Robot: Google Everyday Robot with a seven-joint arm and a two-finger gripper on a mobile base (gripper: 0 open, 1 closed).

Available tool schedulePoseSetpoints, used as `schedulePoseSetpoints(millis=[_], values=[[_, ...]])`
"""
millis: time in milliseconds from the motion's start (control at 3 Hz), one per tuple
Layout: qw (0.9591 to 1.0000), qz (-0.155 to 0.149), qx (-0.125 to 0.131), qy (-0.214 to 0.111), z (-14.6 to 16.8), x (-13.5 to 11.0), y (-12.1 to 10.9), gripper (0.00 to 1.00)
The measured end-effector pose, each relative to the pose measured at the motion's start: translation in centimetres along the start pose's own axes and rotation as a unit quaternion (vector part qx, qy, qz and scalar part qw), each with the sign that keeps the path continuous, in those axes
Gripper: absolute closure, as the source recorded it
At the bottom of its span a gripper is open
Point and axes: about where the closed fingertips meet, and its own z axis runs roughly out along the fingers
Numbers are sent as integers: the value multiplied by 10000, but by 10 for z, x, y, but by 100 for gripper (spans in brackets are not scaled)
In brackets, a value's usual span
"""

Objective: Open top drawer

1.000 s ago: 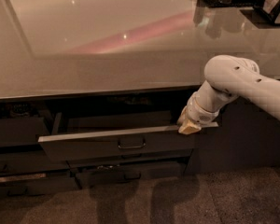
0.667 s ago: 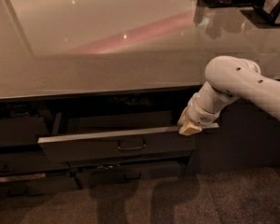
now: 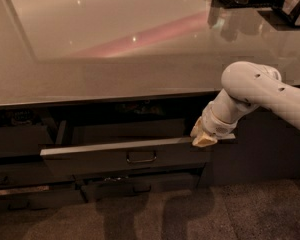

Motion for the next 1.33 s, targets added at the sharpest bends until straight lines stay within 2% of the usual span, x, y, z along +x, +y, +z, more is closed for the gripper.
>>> schedulePoseSetpoints(millis=[1333], values=[[10000, -42, -45, -14, -2, 2, 15, 100]])
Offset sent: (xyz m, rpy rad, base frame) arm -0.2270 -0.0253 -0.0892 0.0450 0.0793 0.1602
